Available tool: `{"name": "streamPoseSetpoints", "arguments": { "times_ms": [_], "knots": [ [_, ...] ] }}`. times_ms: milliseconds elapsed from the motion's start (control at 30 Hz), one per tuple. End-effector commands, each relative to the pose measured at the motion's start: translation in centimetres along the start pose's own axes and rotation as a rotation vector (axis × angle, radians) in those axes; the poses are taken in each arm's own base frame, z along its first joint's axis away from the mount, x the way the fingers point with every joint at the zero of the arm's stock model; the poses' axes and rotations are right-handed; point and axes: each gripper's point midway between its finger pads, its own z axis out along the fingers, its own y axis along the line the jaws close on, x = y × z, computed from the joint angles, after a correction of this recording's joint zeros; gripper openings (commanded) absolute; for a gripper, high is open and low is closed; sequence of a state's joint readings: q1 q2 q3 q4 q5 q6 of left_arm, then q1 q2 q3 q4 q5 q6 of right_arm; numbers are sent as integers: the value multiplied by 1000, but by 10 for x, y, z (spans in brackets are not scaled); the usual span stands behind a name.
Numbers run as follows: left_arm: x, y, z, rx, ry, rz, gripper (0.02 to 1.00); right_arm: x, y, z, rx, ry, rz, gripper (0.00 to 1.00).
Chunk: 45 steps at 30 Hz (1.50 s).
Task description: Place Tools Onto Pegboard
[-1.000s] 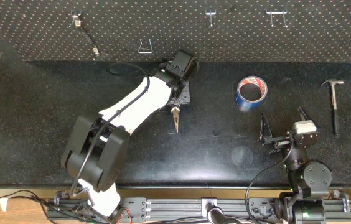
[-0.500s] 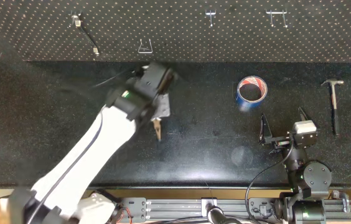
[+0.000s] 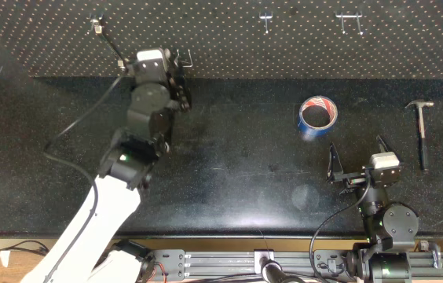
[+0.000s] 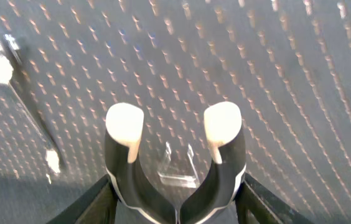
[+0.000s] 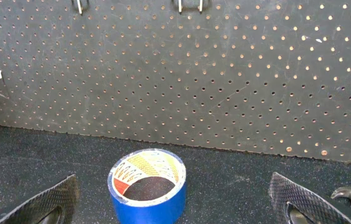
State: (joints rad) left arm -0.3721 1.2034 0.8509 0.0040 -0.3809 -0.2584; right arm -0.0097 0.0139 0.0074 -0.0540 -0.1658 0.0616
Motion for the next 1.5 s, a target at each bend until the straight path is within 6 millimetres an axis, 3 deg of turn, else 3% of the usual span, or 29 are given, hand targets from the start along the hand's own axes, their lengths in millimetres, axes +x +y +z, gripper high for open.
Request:
{"name": "streamPoseSetpoints", "arguments": {
  "times_ms": [33,300,500,667,1233,1500],
  "knots": [
    [-29,18,31,-71,-148,72,27,1,1,0,-2,1,-18,991],
    [-30,1,60,-1,-221,45,27,1,1,0,-2,1,-18,991],
    [-45,-5,55,28,-281,26,27,1,1,0,-2,1,-18,991],
    [-44,-6,56,33,-277,24,27,1,1,0,-2,1,-18,991],
    [2,-12,81,60,-141,63,27,1,1,0,-2,1,-18,991],
    [11,-10,82,54,-106,71,29,1,1,0,-2,1,-18,991]
  ]
}}
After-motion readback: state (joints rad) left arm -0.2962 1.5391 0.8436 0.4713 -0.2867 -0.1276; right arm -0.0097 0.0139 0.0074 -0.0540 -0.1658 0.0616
